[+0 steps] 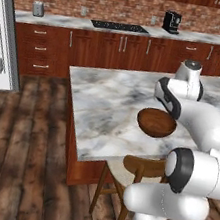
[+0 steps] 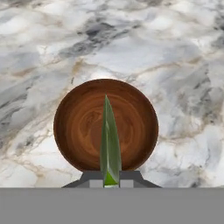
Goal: There is a bowl on the dining counter. Grab a lemon wedge from the fridge and place it in the bowl. Then get the liquor bottle and glass cup from the cabinet and place them next to the bowl.
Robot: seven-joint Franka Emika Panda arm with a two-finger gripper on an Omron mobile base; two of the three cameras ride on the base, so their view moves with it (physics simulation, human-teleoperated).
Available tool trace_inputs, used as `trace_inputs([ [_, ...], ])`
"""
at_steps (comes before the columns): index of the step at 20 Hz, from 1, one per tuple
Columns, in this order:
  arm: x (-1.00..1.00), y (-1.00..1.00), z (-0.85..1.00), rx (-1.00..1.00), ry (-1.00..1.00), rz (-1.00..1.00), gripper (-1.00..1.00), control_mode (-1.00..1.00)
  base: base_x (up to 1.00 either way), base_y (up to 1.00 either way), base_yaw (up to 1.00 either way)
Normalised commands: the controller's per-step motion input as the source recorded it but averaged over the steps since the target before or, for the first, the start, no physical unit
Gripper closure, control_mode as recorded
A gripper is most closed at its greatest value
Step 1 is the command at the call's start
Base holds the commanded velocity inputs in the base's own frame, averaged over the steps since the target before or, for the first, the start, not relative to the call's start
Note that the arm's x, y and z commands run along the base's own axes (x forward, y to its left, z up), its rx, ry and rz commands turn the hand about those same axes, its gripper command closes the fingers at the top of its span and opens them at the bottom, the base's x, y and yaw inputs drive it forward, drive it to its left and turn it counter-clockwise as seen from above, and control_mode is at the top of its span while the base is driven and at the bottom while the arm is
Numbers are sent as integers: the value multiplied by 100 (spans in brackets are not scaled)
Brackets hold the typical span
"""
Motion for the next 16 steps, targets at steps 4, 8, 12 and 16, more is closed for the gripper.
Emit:
trace_inputs([
  [4, 33, 0, -33, 0, 15, 0, 100, -100, 0, 0, 0],
  [8, 23, -5, -56, 0, 16, 0, 100, -100, 0, 0, 0],
  [12, 22, -7, -66, 0, 14, 0, 100, -100, 0, 0, 0],
  [16, 18, -4, -53, 0, 4, 0, 100, -100, 0, 0, 0],
])
